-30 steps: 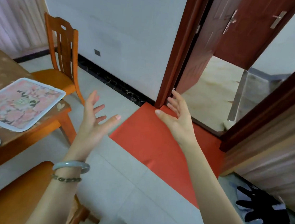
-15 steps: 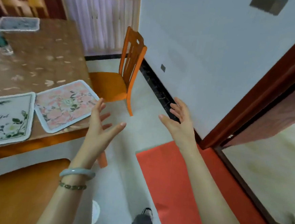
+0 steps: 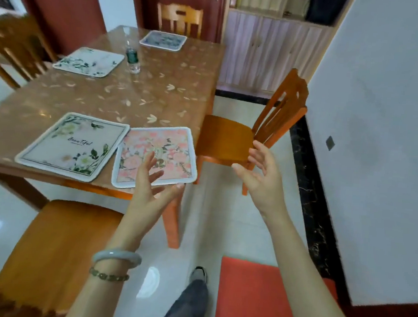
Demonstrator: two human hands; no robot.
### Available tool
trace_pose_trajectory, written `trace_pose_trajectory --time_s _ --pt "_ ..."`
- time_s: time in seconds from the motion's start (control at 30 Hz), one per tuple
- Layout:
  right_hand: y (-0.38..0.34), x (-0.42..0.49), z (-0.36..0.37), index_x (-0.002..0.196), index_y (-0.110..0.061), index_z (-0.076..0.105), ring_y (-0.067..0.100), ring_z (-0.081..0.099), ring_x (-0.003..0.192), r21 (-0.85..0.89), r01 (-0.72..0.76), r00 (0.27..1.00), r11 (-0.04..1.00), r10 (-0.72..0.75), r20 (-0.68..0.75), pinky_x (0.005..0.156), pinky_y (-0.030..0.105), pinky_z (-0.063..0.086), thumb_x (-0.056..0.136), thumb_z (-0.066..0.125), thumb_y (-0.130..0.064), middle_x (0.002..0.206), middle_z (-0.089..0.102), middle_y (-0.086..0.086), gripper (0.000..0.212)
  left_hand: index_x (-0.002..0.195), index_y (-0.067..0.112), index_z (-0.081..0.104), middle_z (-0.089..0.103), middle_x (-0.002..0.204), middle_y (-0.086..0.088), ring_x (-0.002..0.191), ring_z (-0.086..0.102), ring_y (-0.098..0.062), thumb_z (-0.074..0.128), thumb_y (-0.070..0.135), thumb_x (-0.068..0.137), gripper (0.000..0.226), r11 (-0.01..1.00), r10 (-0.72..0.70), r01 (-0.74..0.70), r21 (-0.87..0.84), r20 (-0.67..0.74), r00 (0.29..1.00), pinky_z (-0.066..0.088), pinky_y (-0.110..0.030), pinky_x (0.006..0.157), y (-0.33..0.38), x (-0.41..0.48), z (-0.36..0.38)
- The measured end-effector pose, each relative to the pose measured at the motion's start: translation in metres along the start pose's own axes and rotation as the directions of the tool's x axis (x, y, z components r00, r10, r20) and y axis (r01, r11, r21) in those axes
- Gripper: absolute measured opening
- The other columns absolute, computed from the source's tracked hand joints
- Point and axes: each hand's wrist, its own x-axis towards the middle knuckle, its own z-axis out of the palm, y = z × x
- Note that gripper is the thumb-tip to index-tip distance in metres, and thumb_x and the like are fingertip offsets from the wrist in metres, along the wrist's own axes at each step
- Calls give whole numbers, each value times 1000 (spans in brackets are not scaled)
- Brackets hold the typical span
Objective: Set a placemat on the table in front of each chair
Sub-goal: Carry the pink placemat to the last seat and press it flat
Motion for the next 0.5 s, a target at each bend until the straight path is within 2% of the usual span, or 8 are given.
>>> trace_pose_trajectory --time_s 0.13,0.2,0.27,0.33,0.43,0.5 --pt "21 64 26 136 -30 42 4 48 119 6 17 994 1000 -17 105 73 4 46 79 76 -29 131 48 -9 66 146 45 16 30 149 16 126 42 5 72 41 80 87 999 -32 29 -24 -128 991 43 -15 89 -18 40 4" --pt "29 101 37 135 -32 43 3 48 117 -5 30 987 1000 -29 159 76 8 46 79 76 -31 128 48 -13 66 146 46 17 31 148 17 126 41 9 74 41 80 87 998 -43 35 -45 -194 980 43 -14 88 -27 65 6" --pt "34 137 45 135 -32 43 3 49 117 2 39 977 999 -38 209 81 12 46 78 76 -31 128 49 -12 66 145 45 18 32 146 16 125 43 7 73 42 77 87 996 -70 56 -62 -252 965 43 -10 86 -32 92 9" --pt "37 173 53 136 -31 43 5 49 118 1 40 965 999 -39 260 84 15 46 78 76 -33 131 49 -10 66 146 41 17 30 148 12 126 44 -2 71 42 75 90 995 -97 83 -55 -315 944 43 -16 90 -36 119 11" --pt "39 219 67 132 -36 44 2 49 115 -3 45 948 999 -42 317 78 9 44 78 75 -35 129 49 -13 63 150 32 15 28 150 8 128 41 -12 70 38 80 89 994 -105 110 -9 -380 919 43 -33 99 -39 152 11" --pt "41 240 79 128 -39 45 0 50 114 6 41 934 999 -41 355 74 6 44 78 76 -35 127 50 -14 59 150 32 16 27 149 9 128 41 -13 70 34 83 86 991 -121 133 0 -413 903 43 -30 97 -41 166 11"
